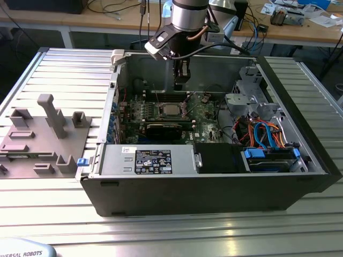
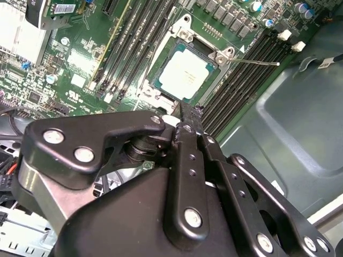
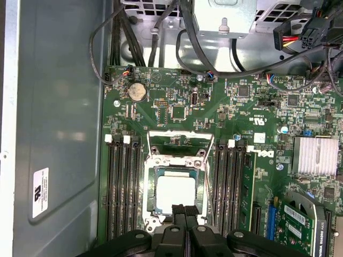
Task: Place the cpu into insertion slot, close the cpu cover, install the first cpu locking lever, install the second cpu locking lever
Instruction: 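Close the cpu cover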
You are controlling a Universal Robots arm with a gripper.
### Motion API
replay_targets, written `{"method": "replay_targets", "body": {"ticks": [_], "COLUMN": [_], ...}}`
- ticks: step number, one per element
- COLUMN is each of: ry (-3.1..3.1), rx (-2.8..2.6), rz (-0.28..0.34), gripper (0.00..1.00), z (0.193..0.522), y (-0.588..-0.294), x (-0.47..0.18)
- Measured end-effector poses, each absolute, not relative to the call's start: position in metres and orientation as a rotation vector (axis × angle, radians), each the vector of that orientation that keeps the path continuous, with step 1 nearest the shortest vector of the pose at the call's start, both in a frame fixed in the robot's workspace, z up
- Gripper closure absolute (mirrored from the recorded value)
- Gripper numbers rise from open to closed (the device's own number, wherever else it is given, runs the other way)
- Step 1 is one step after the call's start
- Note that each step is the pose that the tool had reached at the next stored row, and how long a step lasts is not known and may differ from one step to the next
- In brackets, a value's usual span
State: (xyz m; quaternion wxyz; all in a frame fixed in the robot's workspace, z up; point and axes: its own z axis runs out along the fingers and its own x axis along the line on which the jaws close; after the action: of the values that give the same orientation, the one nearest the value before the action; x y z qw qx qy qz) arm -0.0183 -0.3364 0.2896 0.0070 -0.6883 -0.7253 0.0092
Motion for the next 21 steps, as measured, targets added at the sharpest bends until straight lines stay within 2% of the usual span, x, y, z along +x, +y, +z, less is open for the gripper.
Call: {"method": "replay_targets", "body": {"ticks": [21], "ry": [-2.269], "rx": [-2.153], "rz": [0.029], "gripper": [0.89], "z": [0.2896], "y": [-0.3364], "x": [-0.0131]}}
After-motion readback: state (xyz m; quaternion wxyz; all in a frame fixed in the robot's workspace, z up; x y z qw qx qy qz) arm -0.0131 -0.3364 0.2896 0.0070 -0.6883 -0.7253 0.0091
